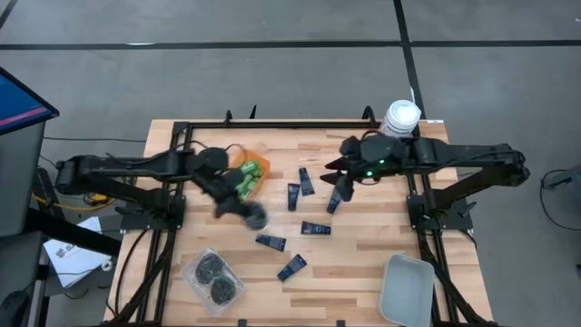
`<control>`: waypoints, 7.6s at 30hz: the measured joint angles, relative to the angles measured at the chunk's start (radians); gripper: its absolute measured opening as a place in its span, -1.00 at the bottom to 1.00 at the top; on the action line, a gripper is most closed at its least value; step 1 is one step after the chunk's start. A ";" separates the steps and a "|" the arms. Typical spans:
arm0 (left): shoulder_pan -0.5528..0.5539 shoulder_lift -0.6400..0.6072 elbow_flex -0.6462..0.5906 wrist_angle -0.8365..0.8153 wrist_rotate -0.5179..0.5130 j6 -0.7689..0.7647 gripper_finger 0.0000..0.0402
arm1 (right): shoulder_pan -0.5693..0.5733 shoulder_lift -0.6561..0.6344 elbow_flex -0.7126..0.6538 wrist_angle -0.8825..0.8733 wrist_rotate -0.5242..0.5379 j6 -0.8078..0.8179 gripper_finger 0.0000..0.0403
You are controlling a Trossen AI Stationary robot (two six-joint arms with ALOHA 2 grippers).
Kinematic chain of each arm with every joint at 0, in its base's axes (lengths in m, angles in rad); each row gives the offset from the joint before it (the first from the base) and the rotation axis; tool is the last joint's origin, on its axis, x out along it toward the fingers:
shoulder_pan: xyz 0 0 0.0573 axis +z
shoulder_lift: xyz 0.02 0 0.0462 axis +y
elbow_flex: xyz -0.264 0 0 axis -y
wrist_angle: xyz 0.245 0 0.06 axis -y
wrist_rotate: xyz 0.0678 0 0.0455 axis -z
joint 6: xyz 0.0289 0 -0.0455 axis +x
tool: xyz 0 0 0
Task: Pick & Place Travel size toiletries
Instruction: Put the black hairbrush into the transparent bin, then put the dark blue shave cream into the gray bin
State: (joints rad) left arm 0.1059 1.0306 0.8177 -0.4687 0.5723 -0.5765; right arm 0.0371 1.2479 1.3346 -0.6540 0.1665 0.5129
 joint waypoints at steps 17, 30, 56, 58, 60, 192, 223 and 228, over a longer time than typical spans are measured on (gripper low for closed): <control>-0.551 -0.046 0.000 -0.093 -0.138 0.067 -0.87 | -0.037 0.042 0.000 -0.021 -0.009 -0.043 -0.26; -0.683 0.217 0.000 -0.101 -0.126 0.071 -0.86 | -0.041 0.048 -0.001 -0.063 -0.012 -0.044 -0.35; -0.690 0.293 0.000 -0.172 -0.087 0.126 -0.32 | -0.060 0.048 -0.001 -0.110 -0.013 -0.071 -0.09; -0.690 0.293 0.000 -0.175 -0.074 0.125 -0.22 | -0.060 0.048 -0.001 -0.122 -0.013 -0.071 -0.04; -0.690 0.292 0.000 -0.188 -0.052 0.111 -0.13 | -0.060 0.048 -0.001 -0.136 -0.013 -0.071 0.00; -0.581 -0.460 -0.111 0.252 -1.043 -0.068 0.19 | -0.169 0.565 -0.142 -0.306 -0.170 0.628 0.27; -0.516 -0.567 -0.111 0.248 -1.081 0.181 0.20 | -0.079 0.673 -0.193 -0.149 -0.215 0.836 -0.37; -0.507 -0.567 -0.111 0.248 -1.081 0.188 0.20 | -0.078 0.673 -0.194 -0.151 -0.223 0.814 -0.37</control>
State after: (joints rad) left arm -0.4013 0.4638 0.7071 -0.2208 -0.5083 -0.3889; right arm -0.0414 1.9213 1.1408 -0.8051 -0.0570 1.3270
